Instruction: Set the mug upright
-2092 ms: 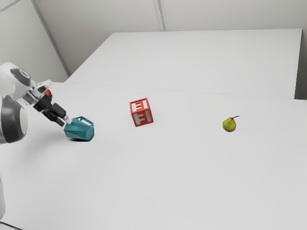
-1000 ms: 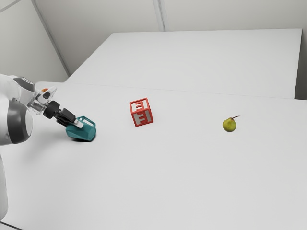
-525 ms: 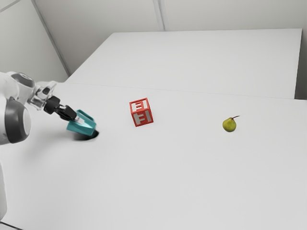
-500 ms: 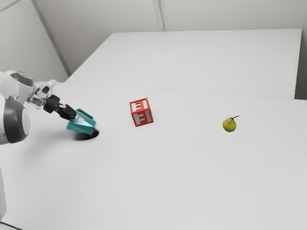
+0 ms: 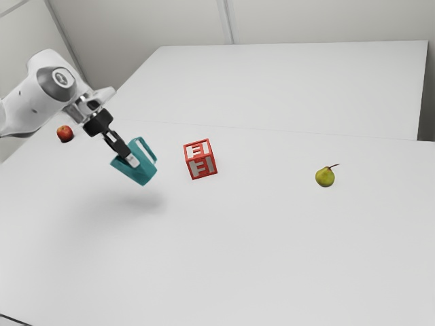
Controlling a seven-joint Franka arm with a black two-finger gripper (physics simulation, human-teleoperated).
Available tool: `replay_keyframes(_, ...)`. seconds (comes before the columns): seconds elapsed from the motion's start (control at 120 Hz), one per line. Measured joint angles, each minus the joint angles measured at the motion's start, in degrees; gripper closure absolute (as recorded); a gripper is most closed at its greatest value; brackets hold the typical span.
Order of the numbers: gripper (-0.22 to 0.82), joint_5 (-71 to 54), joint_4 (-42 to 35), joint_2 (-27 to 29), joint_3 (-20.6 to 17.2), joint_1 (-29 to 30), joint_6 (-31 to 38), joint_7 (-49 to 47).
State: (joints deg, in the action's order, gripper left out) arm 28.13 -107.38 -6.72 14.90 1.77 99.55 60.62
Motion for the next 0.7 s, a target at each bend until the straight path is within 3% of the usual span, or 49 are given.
replay_keyframes(0.233,0.79,-12.88,-6.74,3.19,-9.24,-2.69,10.16,-5.43)
replay_keyframes(0.7,0.79,-26.93,-17.89,5.41,-13.76,-10.06,29.5,-15.52)
